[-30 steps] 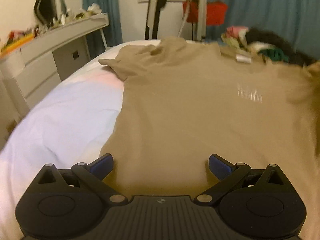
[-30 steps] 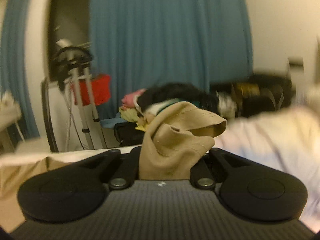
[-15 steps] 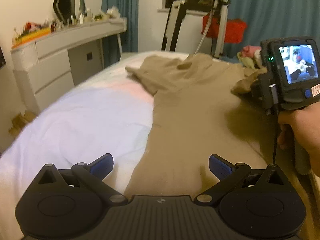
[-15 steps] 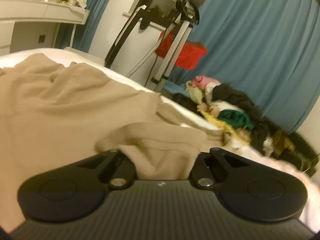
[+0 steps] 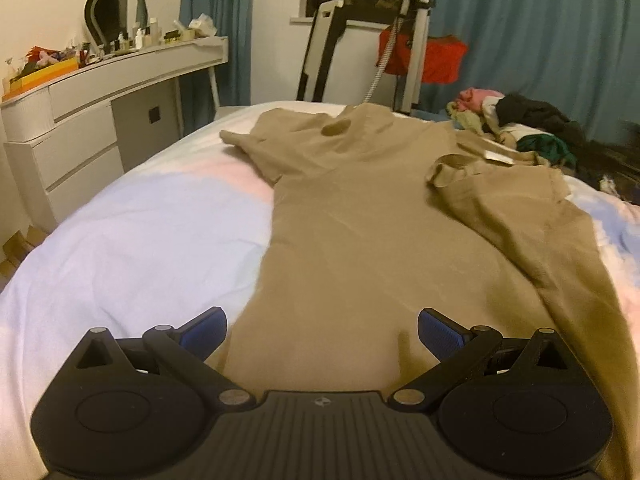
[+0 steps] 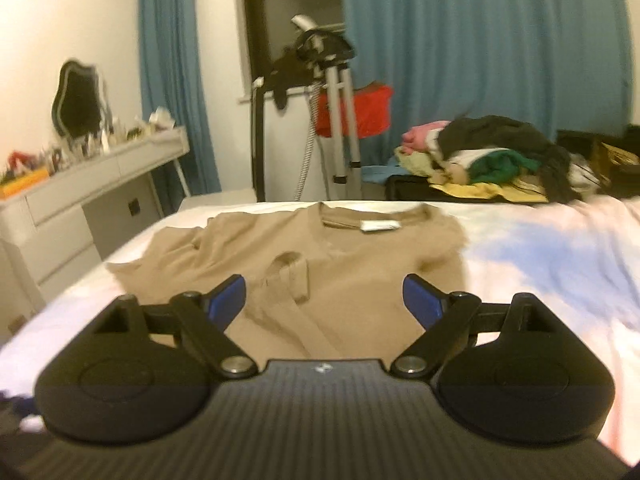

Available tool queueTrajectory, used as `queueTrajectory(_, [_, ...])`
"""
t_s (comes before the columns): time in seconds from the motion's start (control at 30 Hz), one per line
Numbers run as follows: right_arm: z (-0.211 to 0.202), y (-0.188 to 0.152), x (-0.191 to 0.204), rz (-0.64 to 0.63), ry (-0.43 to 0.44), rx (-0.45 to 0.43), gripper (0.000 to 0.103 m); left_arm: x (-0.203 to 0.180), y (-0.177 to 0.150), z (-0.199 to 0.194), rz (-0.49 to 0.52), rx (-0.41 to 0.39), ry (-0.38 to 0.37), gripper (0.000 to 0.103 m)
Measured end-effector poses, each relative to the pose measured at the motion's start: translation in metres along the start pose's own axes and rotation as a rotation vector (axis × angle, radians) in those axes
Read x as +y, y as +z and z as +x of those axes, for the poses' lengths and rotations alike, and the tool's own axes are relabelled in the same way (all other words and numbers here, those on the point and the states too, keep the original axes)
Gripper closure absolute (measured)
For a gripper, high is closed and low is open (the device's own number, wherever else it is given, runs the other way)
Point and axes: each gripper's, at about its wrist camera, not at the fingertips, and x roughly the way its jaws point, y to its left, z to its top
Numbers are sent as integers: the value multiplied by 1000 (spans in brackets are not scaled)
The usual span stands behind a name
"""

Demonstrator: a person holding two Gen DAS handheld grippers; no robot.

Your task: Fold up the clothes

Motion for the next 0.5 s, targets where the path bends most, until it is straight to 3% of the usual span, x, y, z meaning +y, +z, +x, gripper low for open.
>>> queueTrajectory(0.13, [-87,-22,-20,118,-11,-21,16,-15,-12,-15,31,-3,-60,1])
queueTrajectory(0.3, [-161,-44,-56,277,-35,-69,16,-46,-32,-41,106,8,-188,2])
queueTrajectory(0.5, [-187,-61,-105,466,-75,-63,16,-81,-66,-84,153,61,-405,9])
